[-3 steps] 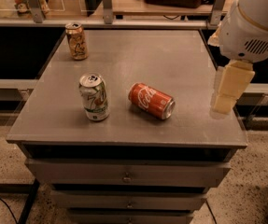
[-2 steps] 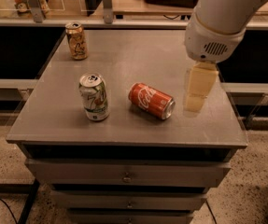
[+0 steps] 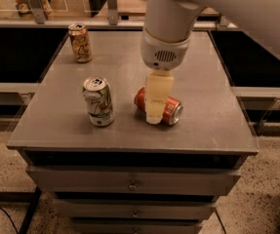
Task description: Place coke can upright
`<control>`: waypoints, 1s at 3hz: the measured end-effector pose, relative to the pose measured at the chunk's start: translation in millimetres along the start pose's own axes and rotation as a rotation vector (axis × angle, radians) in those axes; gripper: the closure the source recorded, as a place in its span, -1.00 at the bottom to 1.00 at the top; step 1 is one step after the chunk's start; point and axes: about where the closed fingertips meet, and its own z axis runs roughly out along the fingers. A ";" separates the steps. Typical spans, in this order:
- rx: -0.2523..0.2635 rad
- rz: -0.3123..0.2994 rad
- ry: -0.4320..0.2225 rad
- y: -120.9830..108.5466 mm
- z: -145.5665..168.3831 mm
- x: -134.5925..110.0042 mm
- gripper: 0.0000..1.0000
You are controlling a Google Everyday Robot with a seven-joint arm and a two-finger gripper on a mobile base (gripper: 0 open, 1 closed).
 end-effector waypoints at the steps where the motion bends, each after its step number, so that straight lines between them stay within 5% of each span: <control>1: -0.043 0.042 0.007 -10.6 22.2 -18.5 -1.00; 2: -0.067 0.143 0.040 -23.9 47.2 -21.1 -1.00; 3: -0.035 0.245 0.086 -37.6 55.9 -15.3 -1.00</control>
Offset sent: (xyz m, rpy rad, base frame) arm 0.0494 0.0274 -0.0658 -0.0439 0.1470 -0.2870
